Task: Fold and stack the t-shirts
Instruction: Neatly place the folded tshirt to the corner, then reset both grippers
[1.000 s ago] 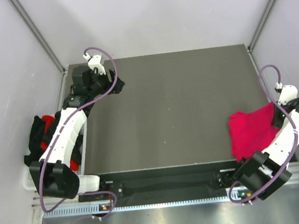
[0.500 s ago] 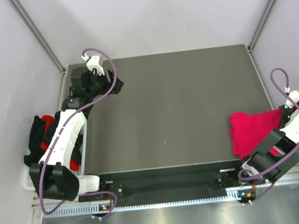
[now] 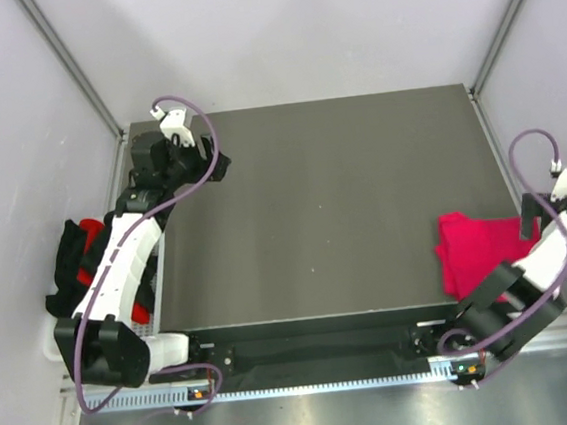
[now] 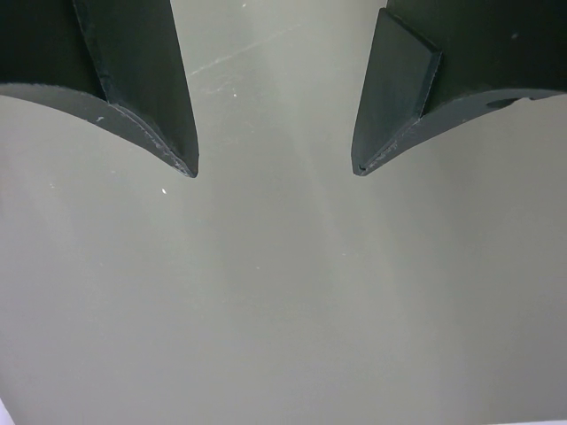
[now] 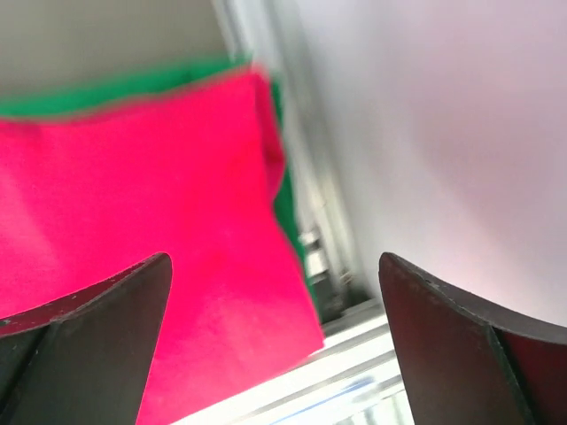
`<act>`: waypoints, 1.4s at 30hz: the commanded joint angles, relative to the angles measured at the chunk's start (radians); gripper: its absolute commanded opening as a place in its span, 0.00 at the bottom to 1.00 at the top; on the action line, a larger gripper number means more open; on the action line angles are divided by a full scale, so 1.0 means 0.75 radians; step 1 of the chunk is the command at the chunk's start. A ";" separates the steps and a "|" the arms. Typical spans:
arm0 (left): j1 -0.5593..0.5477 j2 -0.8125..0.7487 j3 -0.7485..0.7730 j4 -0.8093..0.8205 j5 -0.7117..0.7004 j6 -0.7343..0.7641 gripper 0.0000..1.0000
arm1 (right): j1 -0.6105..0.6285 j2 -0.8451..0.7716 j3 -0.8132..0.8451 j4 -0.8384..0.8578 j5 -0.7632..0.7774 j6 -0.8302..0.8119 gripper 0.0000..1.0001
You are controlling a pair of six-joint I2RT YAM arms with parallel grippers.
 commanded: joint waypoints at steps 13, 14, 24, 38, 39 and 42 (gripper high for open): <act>0.021 -0.191 -0.094 -0.062 -0.011 0.201 0.99 | 0.338 -0.287 0.215 -0.393 -0.776 0.059 1.00; 0.021 -0.187 -0.090 -0.105 -0.080 0.192 0.99 | 0.412 -0.301 0.215 -0.347 -0.762 0.092 1.00; 0.023 -0.084 0.050 -0.198 -0.318 0.209 0.99 | 1.169 -0.343 0.190 0.488 -0.330 0.932 1.00; 0.025 -0.244 -0.288 0.068 -0.261 0.068 0.99 | 1.560 0.275 0.668 0.312 -0.303 0.859 1.00; 0.025 -0.240 -0.280 0.056 -0.244 0.106 0.99 | 1.562 0.281 0.657 0.321 -0.314 0.849 1.00; 0.033 -0.246 -0.259 0.028 -0.106 0.174 0.99 | 1.566 0.304 0.649 0.321 -0.399 0.818 1.00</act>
